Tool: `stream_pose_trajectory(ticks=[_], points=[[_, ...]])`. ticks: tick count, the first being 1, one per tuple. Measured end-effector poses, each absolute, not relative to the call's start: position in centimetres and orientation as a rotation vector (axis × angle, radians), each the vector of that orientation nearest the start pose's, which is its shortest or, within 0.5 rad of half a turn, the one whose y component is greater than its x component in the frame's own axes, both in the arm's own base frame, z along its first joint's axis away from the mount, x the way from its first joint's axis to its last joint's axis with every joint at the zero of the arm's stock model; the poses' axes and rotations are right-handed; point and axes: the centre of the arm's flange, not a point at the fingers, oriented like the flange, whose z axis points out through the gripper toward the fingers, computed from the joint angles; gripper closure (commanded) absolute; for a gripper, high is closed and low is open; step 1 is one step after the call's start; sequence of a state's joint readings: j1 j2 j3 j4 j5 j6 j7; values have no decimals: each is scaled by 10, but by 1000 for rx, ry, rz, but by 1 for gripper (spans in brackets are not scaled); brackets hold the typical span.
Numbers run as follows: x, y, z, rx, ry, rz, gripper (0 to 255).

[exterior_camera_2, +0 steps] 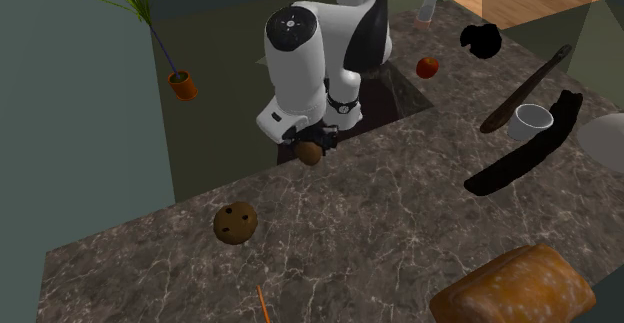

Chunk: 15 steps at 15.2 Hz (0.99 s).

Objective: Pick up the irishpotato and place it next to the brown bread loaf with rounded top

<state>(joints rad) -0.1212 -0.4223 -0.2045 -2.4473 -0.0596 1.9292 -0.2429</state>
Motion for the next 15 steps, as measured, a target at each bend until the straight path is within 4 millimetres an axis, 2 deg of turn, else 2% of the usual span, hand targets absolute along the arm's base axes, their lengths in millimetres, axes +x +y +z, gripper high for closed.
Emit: stream_pose_trajectory(ticks=[15], points=[[381, -134, 522, -3083, 57, 140, 255]])
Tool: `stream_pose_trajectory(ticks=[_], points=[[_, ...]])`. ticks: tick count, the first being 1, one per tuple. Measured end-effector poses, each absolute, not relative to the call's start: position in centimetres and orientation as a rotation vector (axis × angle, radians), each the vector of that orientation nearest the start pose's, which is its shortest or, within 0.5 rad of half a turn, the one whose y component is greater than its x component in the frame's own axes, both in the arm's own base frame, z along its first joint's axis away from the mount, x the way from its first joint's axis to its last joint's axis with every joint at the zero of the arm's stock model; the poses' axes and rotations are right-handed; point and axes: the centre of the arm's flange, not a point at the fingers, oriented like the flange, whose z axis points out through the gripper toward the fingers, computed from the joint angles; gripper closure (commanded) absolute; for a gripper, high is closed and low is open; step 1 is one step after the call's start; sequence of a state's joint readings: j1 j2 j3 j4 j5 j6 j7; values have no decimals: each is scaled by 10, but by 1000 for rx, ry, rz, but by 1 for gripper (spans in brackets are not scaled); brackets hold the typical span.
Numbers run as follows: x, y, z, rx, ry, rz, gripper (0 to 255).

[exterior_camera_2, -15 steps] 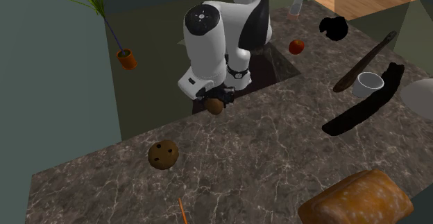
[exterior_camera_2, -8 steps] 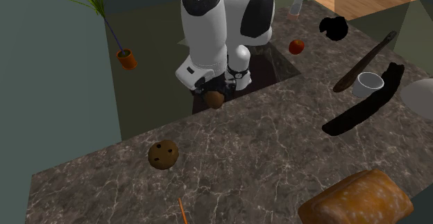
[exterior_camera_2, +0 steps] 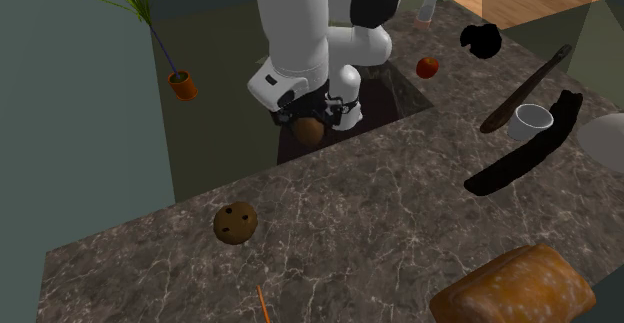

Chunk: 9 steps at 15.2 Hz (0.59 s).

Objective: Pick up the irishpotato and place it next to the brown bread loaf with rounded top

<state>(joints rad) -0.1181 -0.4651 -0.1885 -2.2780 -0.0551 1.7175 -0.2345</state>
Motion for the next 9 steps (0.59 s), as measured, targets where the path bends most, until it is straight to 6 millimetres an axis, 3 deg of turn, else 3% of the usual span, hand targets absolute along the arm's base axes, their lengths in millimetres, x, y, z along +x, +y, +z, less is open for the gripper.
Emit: stream_pose_trajectory(ticks=[6, 9], points=[[380, -135, 550, -3083, 57, 140, 255], [386, -109, 554, -3083, 56, 140, 255]])
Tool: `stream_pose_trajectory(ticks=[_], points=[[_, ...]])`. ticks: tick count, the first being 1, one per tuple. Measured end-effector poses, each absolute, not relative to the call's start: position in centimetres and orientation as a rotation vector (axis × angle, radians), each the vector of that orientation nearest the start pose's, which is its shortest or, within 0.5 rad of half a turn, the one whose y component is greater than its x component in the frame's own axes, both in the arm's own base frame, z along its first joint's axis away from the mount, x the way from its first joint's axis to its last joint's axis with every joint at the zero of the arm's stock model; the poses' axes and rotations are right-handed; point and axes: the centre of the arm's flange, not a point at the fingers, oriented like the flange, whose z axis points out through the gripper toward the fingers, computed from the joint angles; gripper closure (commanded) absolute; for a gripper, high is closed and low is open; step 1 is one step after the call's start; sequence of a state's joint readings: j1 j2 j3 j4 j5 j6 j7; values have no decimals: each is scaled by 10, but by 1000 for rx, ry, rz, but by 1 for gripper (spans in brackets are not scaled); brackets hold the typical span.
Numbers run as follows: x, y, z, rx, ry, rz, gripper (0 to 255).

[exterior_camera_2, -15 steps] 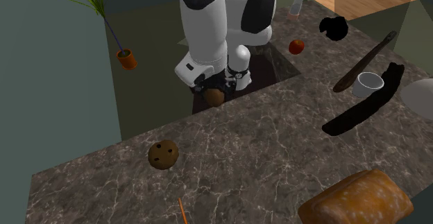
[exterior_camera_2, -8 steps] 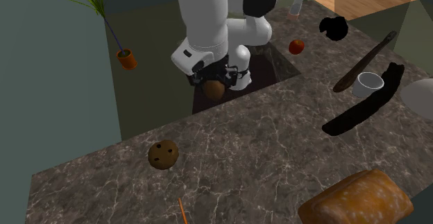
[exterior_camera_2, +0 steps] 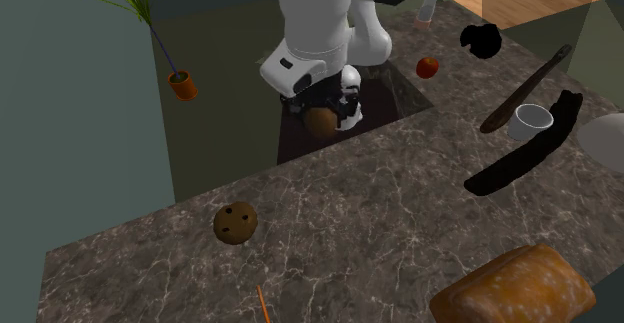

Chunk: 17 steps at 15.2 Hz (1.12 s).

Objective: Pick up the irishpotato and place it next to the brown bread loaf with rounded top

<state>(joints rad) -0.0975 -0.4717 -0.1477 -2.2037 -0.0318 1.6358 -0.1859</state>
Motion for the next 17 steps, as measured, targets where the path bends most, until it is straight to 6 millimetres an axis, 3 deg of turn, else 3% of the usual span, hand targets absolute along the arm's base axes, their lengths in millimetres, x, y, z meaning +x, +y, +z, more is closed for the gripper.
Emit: stream_pose_trajectory(ticks=[17], points=[[435, 110, 556, -3083, 56, 141, 255]])
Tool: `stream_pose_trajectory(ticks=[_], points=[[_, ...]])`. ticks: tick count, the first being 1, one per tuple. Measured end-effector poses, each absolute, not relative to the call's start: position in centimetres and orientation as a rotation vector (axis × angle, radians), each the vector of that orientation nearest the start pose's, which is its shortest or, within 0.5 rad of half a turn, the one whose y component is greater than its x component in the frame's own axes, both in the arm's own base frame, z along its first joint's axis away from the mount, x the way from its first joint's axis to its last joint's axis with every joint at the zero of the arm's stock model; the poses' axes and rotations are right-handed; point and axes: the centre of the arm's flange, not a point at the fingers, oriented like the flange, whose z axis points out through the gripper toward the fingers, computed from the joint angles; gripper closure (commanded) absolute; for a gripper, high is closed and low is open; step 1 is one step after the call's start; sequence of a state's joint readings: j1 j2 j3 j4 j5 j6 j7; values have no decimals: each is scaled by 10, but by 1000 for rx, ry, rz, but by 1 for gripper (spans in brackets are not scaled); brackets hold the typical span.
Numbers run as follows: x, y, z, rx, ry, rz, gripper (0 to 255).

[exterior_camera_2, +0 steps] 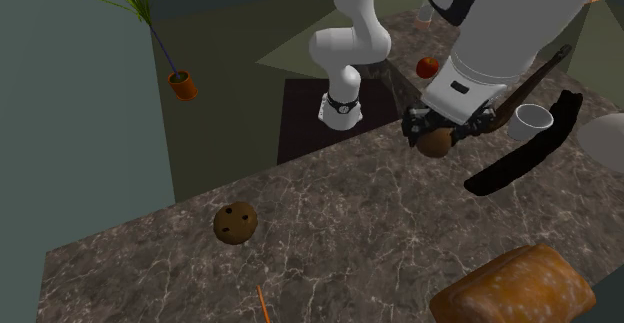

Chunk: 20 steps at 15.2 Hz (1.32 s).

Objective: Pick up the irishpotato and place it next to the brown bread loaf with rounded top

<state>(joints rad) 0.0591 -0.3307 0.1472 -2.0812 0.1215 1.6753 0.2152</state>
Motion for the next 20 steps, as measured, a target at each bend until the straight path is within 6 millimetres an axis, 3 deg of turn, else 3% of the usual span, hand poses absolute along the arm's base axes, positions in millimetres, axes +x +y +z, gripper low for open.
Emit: stream_pose_trajectory(ticks=[20], points=[[487, 366, 551, -3083, 53, 141, 255]])
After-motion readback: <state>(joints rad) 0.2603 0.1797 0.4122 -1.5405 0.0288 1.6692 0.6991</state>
